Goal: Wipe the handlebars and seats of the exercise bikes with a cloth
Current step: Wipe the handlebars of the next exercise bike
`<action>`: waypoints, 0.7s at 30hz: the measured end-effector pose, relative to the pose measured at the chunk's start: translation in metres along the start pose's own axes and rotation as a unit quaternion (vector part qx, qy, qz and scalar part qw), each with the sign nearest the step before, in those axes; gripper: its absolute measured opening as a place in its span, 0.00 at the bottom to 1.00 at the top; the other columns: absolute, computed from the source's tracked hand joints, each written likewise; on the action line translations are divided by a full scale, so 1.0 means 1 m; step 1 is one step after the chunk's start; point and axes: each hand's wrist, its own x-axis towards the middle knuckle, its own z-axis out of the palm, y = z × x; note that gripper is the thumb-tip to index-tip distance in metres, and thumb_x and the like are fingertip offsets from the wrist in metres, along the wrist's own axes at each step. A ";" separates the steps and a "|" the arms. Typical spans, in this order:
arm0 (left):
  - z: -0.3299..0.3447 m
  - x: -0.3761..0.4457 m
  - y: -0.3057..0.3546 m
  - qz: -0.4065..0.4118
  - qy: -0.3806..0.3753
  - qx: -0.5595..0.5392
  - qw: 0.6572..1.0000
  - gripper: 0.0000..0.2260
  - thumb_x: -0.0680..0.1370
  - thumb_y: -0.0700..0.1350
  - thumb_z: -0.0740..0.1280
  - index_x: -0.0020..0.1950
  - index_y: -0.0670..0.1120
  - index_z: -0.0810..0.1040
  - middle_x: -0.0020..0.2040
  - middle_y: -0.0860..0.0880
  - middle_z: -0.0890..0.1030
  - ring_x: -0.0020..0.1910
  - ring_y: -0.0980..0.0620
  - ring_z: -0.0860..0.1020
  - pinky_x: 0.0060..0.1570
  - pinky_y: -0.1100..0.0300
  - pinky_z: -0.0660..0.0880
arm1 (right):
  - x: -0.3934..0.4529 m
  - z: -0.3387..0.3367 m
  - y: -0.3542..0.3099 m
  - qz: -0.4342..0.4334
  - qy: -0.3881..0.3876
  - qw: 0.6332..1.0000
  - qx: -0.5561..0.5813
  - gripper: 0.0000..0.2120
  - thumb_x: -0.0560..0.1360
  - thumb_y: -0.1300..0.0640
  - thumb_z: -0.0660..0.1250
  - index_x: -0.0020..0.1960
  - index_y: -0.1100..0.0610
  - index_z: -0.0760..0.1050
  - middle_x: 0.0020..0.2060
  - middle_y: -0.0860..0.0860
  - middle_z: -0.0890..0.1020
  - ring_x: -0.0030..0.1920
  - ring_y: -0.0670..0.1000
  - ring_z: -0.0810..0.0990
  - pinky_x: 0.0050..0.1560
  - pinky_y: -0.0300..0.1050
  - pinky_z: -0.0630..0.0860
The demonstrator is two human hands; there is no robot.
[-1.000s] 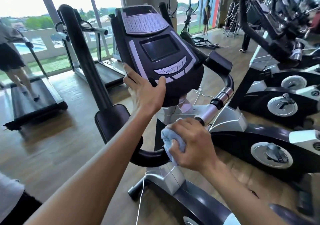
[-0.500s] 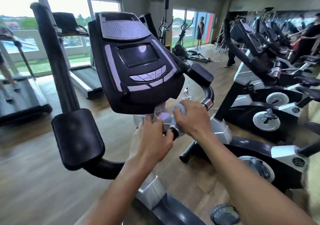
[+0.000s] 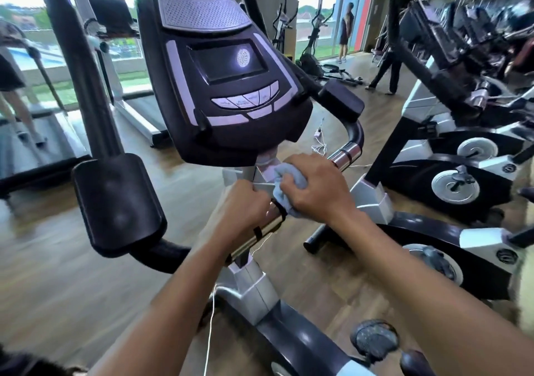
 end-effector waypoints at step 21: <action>0.008 0.011 -0.009 -0.023 0.042 -0.009 0.999 0.09 0.78 0.40 0.60 0.53 0.37 0.75 0.53 0.36 0.80 0.45 0.41 0.74 0.33 0.55 0.63 | 0.019 -0.001 0.011 0.080 0.027 0.996 -0.008 0.21 0.68 0.41 0.56 0.46 0.53 0.80 0.37 0.50 0.79 0.42 0.57 0.77 0.41 0.50 0.73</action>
